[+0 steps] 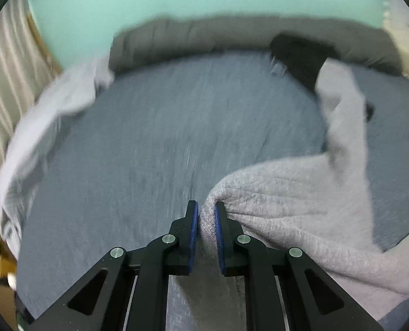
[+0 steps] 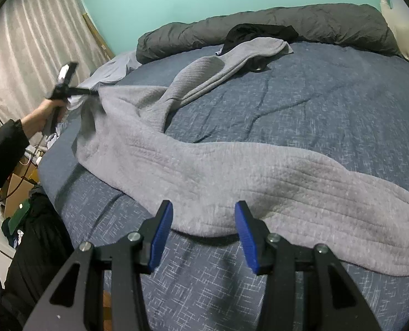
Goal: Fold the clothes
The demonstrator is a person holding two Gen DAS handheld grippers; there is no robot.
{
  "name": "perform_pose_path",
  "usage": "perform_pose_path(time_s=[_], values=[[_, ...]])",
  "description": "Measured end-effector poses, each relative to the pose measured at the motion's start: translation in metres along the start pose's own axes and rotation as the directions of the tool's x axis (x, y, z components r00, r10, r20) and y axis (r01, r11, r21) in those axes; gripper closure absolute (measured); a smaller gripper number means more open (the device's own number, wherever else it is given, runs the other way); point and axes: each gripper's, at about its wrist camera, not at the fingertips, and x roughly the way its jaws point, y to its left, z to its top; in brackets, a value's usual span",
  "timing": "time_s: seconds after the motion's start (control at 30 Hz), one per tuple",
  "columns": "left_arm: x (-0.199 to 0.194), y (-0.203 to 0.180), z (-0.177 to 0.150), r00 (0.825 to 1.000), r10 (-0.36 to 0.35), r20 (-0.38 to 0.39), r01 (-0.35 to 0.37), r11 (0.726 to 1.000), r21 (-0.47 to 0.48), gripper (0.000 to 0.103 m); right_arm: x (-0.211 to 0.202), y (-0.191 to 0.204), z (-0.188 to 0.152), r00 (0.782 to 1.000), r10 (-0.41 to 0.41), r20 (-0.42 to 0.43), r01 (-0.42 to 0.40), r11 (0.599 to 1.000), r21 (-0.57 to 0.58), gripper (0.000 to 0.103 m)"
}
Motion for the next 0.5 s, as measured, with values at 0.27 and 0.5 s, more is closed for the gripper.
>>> perform_pose_path(time_s=[0.27,0.5], values=[[0.051,0.031,-0.044,0.983,-0.15,-0.105,0.131,0.977,-0.17,0.079,-0.002,-0.001,-0.001,1.0,-0.015,-0.013,0.015,1.0,-0.003,0.056],[0.028,0.082,-0.061,0.976,-0.208,-0.069,0.18,0.94,-0.29,0.06,0.002,-0.002,0.0,1.0,-0.007,-0.004,0.007,1.0,0.015,0.056]])
